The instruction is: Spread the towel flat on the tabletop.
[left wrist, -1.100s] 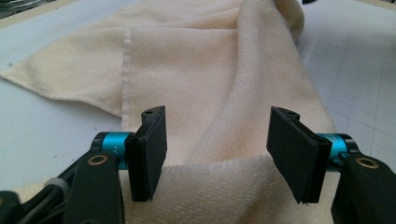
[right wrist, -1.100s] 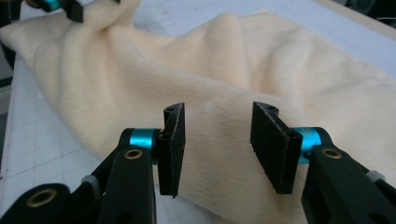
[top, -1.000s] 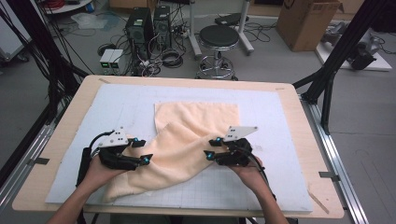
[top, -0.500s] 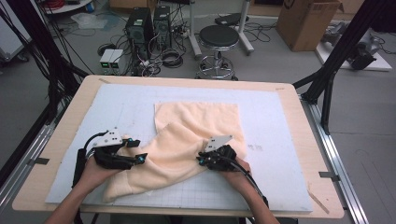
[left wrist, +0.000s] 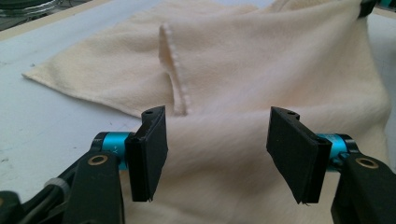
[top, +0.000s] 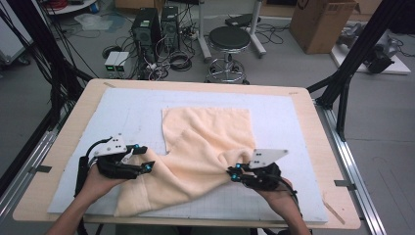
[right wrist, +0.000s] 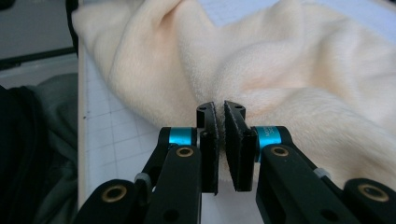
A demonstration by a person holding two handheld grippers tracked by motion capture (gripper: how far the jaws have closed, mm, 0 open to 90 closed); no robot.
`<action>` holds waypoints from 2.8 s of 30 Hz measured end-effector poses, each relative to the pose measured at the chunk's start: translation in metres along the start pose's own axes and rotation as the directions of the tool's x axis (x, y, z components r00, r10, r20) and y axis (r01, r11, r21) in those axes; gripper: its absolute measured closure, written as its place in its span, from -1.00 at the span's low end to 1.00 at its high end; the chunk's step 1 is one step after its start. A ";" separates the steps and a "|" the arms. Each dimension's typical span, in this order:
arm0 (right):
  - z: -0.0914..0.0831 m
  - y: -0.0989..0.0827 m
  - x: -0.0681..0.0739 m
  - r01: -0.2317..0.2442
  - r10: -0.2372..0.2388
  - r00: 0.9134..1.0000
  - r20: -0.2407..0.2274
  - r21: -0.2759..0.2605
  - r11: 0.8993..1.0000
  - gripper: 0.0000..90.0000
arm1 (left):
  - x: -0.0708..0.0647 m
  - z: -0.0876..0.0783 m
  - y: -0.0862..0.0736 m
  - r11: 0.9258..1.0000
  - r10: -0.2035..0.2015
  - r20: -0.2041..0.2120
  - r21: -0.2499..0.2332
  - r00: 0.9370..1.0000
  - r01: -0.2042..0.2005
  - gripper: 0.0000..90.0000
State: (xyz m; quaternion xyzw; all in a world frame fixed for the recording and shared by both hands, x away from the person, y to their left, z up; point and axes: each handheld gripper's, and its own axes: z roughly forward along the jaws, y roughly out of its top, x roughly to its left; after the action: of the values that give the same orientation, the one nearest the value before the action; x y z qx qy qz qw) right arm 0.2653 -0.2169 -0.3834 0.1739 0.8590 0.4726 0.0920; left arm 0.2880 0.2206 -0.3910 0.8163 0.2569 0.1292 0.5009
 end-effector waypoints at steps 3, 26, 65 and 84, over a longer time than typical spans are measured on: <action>-0.022 -0.006 -0.005 -0.037 0.037 0.999 0.002 -0.051 0.998 0.82 | -0.001 0.003 0.002 1.000 -0.002 0.004 -0.003 1.000 0.002 -0.15; -0.015 -0.011 -0.068 -0.125 0.123 0.981 0.152 0.001 0.992 0.15 | 0.015 0.072 0.066 1.000 -0.015 0.045 -0.026 0.999 0.016 0.09; 0.016 -0.025 -0.059 -0.139 0.134 0.987 0.091 0.050 0.989 0.11 | 0.026 0.057 0.030 0.992 0.020 0.063 0.125 0.998 -0.027 0.95; 0.053 0.009 -0.092 -0.145 0.137 0.971 0.198 0.024 0.989 0.81 | 0.080 0.045 0.017 0.988 -0.118 -0.210 0.076 0.971 0.136 0.95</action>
State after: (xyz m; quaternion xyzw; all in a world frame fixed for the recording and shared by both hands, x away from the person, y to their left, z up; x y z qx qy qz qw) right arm 0.3689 -0.2063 -0.4044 0.2818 0.8401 0.4421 0.1392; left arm 0.3812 0.2243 -0.4004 0.8022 0.3643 0.1684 0.4420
